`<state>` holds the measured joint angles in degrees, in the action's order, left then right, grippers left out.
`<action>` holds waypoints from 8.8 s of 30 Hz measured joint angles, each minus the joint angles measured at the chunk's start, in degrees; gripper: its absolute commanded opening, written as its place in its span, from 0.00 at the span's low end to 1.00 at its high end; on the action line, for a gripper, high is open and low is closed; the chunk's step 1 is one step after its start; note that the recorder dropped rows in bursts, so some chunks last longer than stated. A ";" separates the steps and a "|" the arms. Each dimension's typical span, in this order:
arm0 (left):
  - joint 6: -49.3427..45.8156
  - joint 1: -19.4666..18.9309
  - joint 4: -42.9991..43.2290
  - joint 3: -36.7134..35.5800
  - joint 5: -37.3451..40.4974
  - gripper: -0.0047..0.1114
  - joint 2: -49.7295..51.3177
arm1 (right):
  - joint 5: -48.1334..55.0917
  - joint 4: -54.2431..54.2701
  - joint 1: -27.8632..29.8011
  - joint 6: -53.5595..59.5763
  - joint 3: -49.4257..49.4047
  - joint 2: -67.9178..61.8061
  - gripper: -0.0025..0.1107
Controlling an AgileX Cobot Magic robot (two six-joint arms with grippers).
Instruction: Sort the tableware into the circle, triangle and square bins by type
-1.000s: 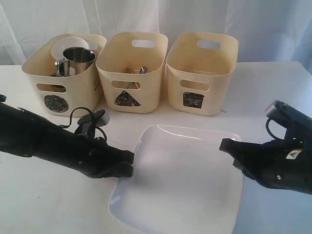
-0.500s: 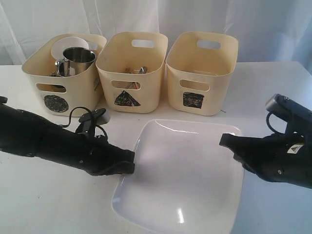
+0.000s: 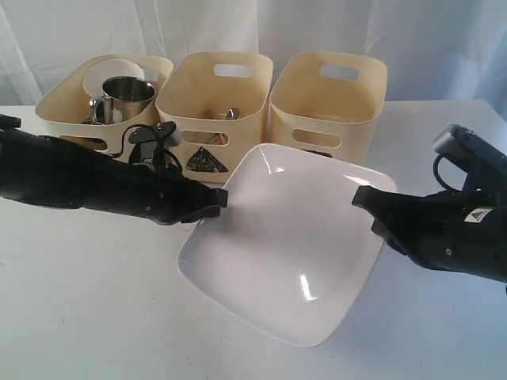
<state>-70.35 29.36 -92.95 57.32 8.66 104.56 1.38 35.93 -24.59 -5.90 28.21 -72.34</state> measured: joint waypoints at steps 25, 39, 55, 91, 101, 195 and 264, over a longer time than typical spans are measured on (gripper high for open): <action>6.19 0.00 7.28 0.34 -5.94 0.04 -6.43 | 2.25 0.03 0.00 1.06 5.24 0.00 0.02; 9.91 5.47 13.29 0.34 -14.29 0.04 -1.99 | 7.52 -1.73 0.00 1.54 4.19 -0.12 0.02; 11.42 12.78 12.86 1.38 28.14 0.04 0.39 | 10.17 0.07 -1.01 1.52 4.30 -7.68 0.02; 34.21 -1.58 44.62 1.38 24.20 0.04 -21.40 | 8.26 -7.75 -1.10 4.68 11.18 2.84 0.02; 34.30 -1.58 44.88 1.38 24.20 0.04 -21.91 | 6.44 -11.58 1.05 4.96 11.55 5.36 0.02; 68.55 -3.95 84.99 1.38 26.46 0.04 -32.66 | -22.73 -22.31 13.19 16.40 47.82 -32.27 0.30; 95.49 -3.95 122.77 -10.51 13.71 0.04 -50.77 | -0.34 -13.78 11.19 19.18 -17.68 40.48 0.02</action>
<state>25.14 25.41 29.82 46.82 22.37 53.79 1.04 22.14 -13.40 13.28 10.53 -31.86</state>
